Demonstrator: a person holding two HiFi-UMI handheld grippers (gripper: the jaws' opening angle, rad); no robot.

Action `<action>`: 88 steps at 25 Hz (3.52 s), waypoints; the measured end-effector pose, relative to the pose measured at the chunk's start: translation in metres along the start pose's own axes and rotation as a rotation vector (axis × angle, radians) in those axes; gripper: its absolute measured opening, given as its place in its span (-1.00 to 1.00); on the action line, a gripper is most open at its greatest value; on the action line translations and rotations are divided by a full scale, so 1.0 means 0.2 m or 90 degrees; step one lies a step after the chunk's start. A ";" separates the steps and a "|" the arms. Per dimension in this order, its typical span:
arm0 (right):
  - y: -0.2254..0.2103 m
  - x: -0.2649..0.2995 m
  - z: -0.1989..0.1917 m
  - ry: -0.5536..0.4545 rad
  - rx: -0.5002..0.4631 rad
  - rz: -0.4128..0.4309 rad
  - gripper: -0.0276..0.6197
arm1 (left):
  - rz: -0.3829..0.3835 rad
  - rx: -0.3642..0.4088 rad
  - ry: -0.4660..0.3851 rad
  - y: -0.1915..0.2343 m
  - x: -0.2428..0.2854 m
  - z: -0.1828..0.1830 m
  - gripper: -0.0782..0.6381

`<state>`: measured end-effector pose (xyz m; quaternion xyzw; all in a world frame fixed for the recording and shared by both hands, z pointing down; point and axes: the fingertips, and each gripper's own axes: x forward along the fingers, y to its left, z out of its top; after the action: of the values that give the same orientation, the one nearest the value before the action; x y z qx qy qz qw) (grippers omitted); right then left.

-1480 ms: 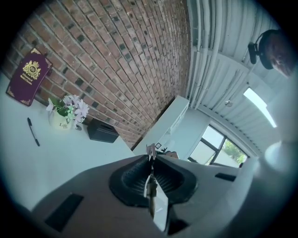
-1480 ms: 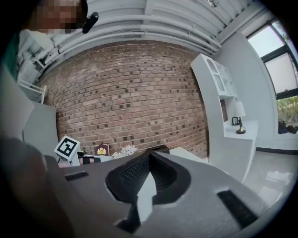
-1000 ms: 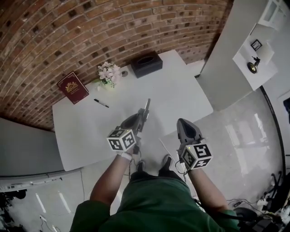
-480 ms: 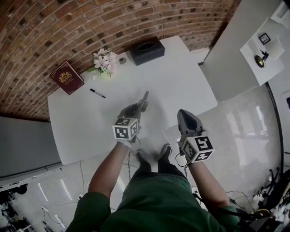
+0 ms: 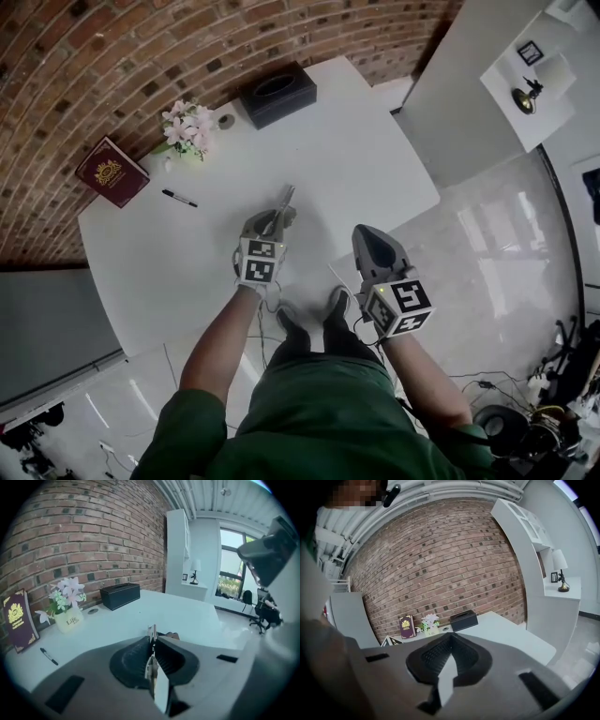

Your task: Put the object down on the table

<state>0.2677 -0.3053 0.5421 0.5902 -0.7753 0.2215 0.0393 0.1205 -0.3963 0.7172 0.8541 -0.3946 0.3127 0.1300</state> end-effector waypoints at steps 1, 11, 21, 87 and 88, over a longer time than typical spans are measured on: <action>0.00 0.00 -0.01 0.002 -0.001 -0.001 -0.91 | 0.003 0.020 0.004 -0.01 0.01 -0.01 -0.70; 0.01 0.05 -0.05 0.003 0.029 0.007 -0.91 | 0.025 0.116 0.025 -0.04 0.06 -0.06 -0.70; 0.04 0.07 -0.07 0.011 0.026 0.011 -0.91 | -0.016 0.129 0.058 -0.14 0.10 -0.11 -0.56; 0.80 -0.37 0.74 -0.230 -0.183 0.107 -0.91 | 0.095 -0.045 -0.484 0.00 -1.73 0.97 -0.75; 0.80 -0.38 0.74 -0.229 -0.187 0.104 -0.91 | 0.096 -0.051 -0.486 0.01 -1.74 0.96 -0.75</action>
<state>0.1717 -0.2619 0.3379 0.5431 -0.8390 0.0001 -0.0322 0.0308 -0.2813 0.3475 0.8718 -0.4884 -0.0346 -0.0160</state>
